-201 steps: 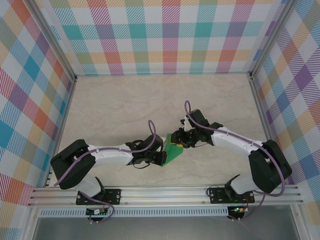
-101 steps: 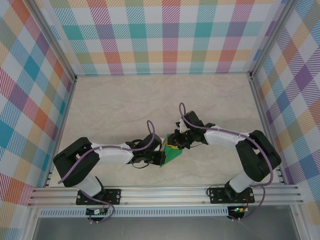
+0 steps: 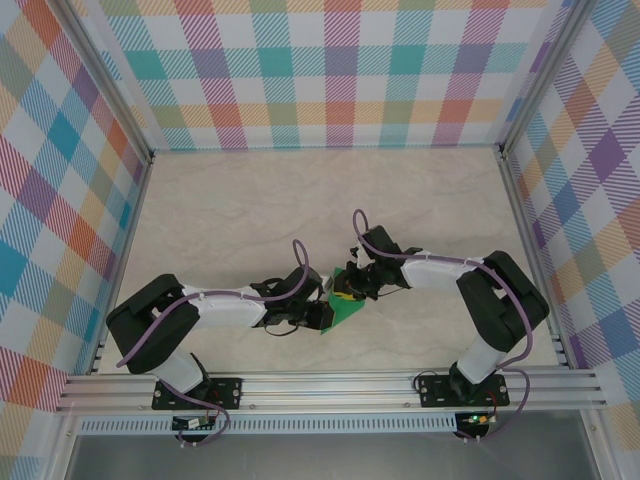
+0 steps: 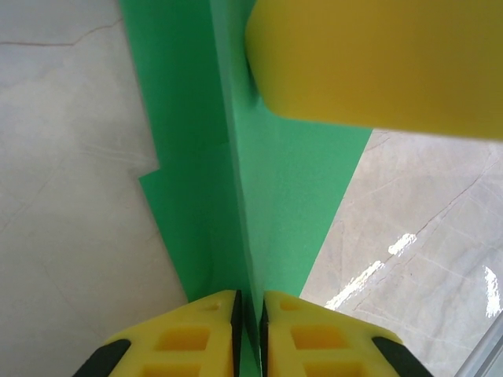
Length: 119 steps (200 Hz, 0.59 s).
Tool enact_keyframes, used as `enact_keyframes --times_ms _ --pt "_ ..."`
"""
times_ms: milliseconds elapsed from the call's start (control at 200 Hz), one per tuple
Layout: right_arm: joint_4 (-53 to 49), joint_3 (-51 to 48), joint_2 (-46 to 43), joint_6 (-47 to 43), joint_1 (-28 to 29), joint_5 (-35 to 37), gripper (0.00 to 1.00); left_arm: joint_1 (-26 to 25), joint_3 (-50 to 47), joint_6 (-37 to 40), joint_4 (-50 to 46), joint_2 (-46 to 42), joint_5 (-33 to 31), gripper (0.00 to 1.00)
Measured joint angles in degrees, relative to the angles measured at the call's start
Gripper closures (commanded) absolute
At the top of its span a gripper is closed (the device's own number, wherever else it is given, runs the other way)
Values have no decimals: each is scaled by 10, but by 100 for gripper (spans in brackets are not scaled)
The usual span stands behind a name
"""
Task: Fold a paper plane with a square sheet of paper (pick it up from the middle)
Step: Fourth fold the wing at the center of the table.
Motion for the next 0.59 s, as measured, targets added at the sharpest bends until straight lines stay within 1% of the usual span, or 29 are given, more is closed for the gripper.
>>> enact_keyframes --times_ms 165,285,480,595 --pt "-9 7 1 3 0 11 82 0 -6 0 1 -4 0 82" --pt "-14 15 3 3 0 16 82 0 -14 0 1 -15 0 84" --pt "-18 21 4 3 0 24 82 0 -19 -1 1 -23 3 95" --pt "-22 21 4 3 0 26 81 1 -19 0 3 -23 9 98"
